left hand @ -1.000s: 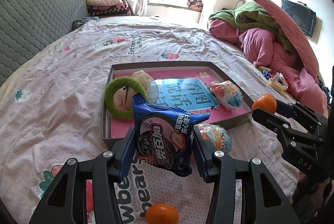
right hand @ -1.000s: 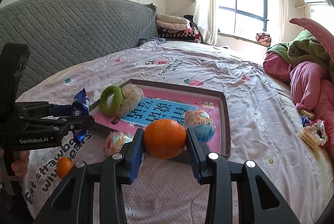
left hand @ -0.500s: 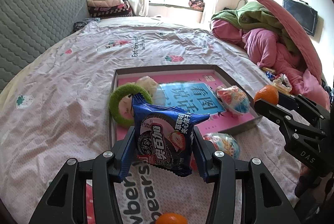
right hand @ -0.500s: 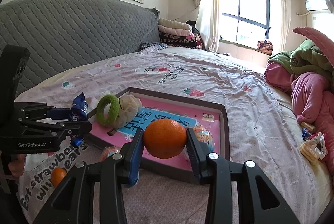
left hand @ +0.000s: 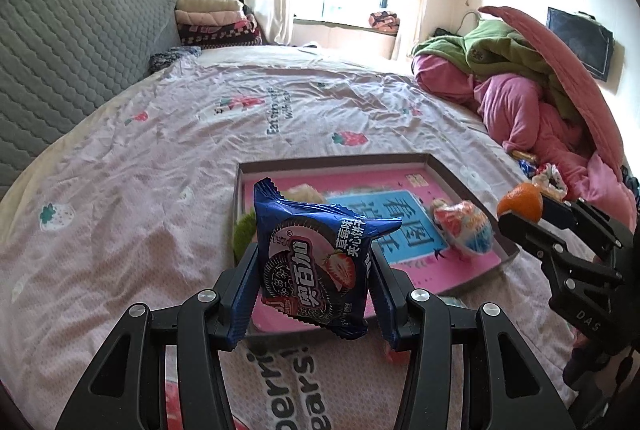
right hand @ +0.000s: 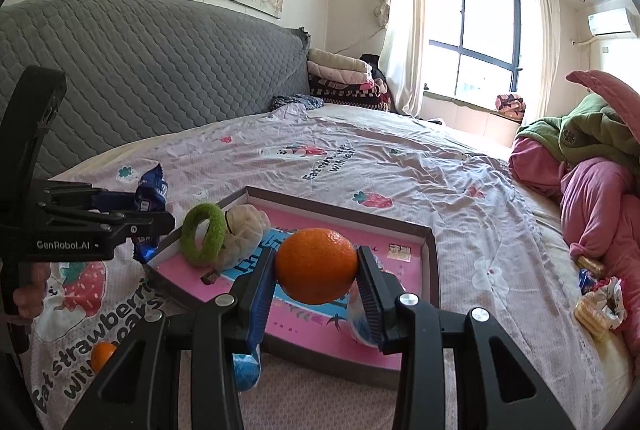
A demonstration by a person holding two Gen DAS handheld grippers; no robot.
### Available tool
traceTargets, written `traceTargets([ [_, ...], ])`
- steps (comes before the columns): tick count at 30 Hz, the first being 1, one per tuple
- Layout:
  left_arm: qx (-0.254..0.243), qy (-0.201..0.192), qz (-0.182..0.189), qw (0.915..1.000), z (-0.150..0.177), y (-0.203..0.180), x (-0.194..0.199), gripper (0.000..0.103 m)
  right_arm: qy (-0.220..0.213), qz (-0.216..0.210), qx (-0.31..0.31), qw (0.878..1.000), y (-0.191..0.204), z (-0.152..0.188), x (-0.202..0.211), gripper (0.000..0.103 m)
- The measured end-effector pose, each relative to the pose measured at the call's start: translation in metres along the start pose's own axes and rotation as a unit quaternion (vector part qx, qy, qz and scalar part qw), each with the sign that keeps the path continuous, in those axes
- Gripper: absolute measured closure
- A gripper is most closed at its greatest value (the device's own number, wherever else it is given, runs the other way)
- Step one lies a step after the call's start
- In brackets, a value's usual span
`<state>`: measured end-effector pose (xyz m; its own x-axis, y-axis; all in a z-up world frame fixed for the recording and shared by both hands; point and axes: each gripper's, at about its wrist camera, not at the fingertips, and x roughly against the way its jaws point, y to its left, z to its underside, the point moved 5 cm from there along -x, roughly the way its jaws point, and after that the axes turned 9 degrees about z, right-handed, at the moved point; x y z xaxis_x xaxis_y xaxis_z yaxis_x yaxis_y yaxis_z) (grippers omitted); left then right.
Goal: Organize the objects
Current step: 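Carry the biscuit pack over the box with left tool while right tool carries the orange there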
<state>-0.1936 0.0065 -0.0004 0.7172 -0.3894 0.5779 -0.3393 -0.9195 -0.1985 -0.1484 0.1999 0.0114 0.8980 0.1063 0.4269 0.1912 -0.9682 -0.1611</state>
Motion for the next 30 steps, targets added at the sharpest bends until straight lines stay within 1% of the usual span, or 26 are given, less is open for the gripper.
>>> traceTargets([
  [5,-0.002,-0.009,-0.005,0.9999,-0.01,0.006,0.001,0.051,-0.008,-0.001,0.005,1.0,0.001,-0.005,-0.003,0.063],
  [12,0.006,-0.008,-0.01,0.9999,-0.017,0.018,-0.01,0.051,-0.006,-0.006,0.01,1.0,0.002,-0.009,-0.016,0.063],
  [16,0.02,0.002,-0.001,0.9998,-0.017,0.023,-0.023,0.051,0.003,-0.009,0.008,1.0,0.004,-0.007,-0.027,0.063],
  [23,0.028,0.022,-0.004,0.9994,-0.008,0.034,-0.045,0.051,0.022,-0.02,-0.001,1.0,0.004,-0.004,-0.043,0.063],
  [30,0.023,0.04,-0.003,0.9989,0.002,0.032,-0.059,0.051,0.042,-0.026,-0.002,0.999,0.005,0.006,-0.057,0.063],
])
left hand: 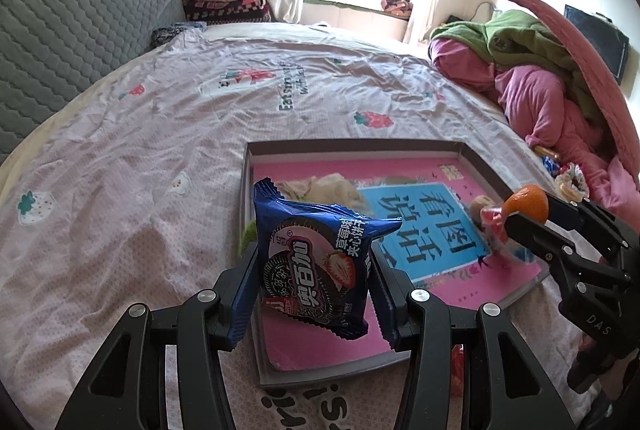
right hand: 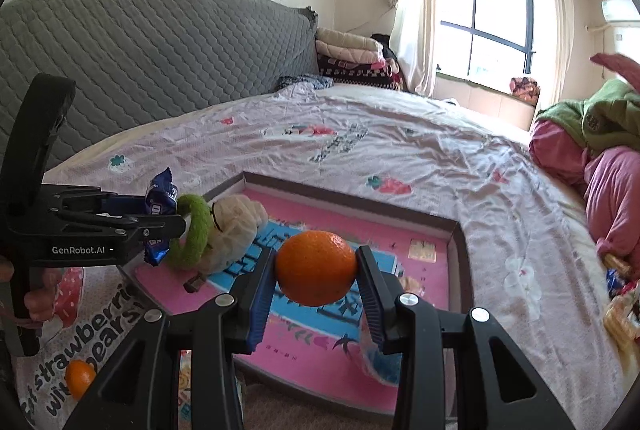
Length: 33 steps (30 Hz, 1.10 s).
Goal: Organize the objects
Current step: 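Carry the biscuit pack over the box with left tool while right tool carries the orange there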
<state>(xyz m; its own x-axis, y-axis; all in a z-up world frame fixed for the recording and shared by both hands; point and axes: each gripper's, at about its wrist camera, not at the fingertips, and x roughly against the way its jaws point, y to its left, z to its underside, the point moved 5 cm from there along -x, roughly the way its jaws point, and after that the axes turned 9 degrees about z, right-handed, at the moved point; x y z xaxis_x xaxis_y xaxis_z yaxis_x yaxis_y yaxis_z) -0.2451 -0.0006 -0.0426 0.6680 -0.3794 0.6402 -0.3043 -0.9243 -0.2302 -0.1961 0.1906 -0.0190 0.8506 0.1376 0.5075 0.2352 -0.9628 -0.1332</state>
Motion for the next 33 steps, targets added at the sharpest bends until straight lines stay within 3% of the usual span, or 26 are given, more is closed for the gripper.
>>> traceTargets([
  [16,-0.011,0.028,0.006,0.9995,0.017,-0.011,-0.013,0.051,0.063,-0.025,-0.018,0.998,-0.001,0.026,-0.02,0.062],
  [33,-0.026,0.046,-0.008,0.9986,0.022,-0.014,-0.018,0.05,0.096,-0.012,-0.016,0.995,-0.006,0.037,-0.035,0.063],
])
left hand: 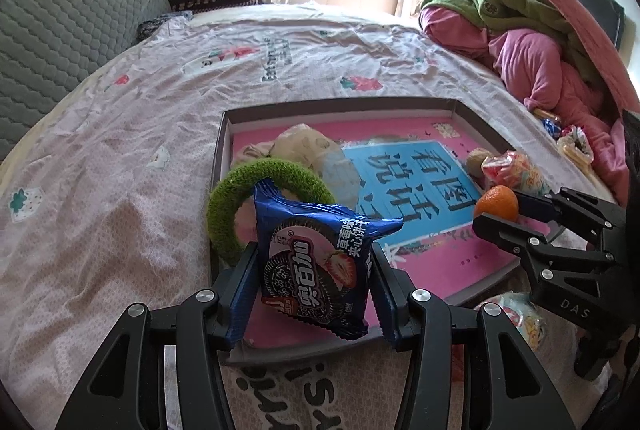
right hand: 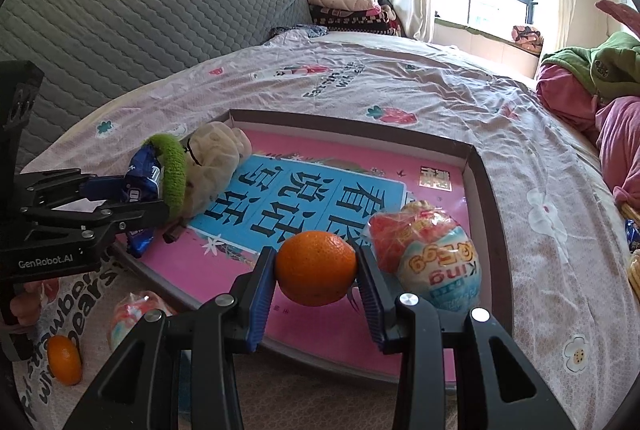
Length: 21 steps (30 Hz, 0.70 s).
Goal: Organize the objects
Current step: 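Carry the biscuit pack over the box with left tool while right tool carries the orange there, then open the right tool to drop the orange on the book while the left tool releases the biscuit pack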
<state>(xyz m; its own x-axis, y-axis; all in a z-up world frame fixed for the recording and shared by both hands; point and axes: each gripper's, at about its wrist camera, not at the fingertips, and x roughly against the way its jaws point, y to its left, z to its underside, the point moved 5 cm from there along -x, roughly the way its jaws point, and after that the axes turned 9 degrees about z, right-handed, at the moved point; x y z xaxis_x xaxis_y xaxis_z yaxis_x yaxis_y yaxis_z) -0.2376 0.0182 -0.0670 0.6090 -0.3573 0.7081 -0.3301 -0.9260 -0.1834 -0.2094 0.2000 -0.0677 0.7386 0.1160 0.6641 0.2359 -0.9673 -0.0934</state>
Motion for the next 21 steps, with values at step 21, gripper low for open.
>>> traceTargets([
  [21,0.038,0.022,0.022,0.9988,0.0044,0.0073,-0.0048,0.046,0.015,0.014,-0.013,1.0,-0.0085,0.0025,-0.0018,0.056],
])
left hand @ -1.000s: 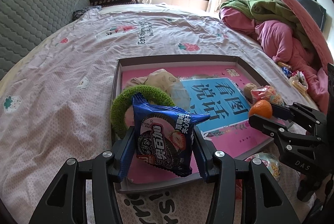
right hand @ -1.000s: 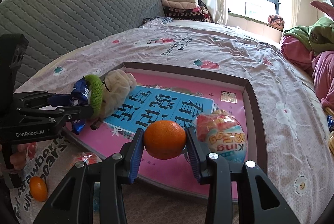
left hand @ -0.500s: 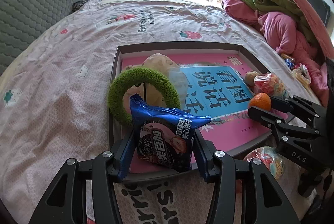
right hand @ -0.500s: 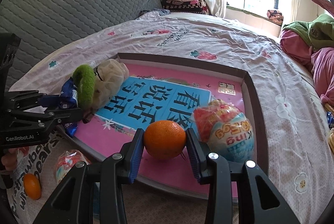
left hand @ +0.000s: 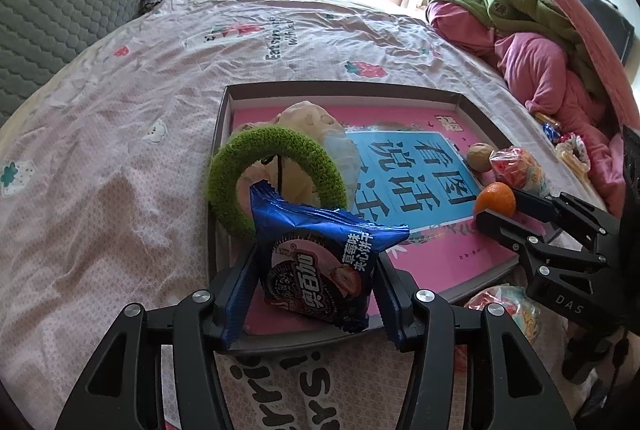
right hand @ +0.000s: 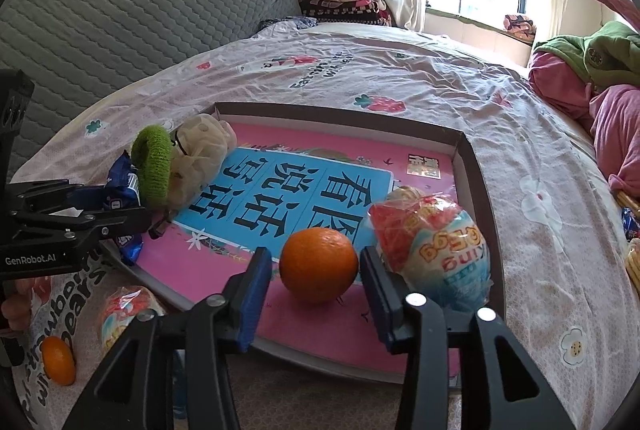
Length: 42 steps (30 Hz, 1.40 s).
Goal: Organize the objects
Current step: 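Open the right tool to drop the orange on the book while the left tool releases the biscuit pack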
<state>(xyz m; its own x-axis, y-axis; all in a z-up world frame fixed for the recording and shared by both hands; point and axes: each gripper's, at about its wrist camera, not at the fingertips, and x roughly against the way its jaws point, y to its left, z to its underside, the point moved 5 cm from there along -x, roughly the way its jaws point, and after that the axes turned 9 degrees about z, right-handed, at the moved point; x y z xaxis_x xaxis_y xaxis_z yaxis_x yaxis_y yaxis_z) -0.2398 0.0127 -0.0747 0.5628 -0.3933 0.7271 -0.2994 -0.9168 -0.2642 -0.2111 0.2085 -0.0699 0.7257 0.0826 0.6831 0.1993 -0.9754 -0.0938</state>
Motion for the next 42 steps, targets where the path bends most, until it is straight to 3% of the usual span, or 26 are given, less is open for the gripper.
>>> traceTargets([
  [39,-0.011,-0.053,0.02,0.9983,-0.015,-0.009,0.033,0.032,-0.049,0.003,-0.006,0.999,-0.006,-0.012,0.028,0.051],
  [42,-0.006,-0.059,0.019,0.9981,-0.016,-0.008,0.037,0.031,-0.057,0.0,-0.007,0.998,-0.006,-0.013,0.033,0.043],
])
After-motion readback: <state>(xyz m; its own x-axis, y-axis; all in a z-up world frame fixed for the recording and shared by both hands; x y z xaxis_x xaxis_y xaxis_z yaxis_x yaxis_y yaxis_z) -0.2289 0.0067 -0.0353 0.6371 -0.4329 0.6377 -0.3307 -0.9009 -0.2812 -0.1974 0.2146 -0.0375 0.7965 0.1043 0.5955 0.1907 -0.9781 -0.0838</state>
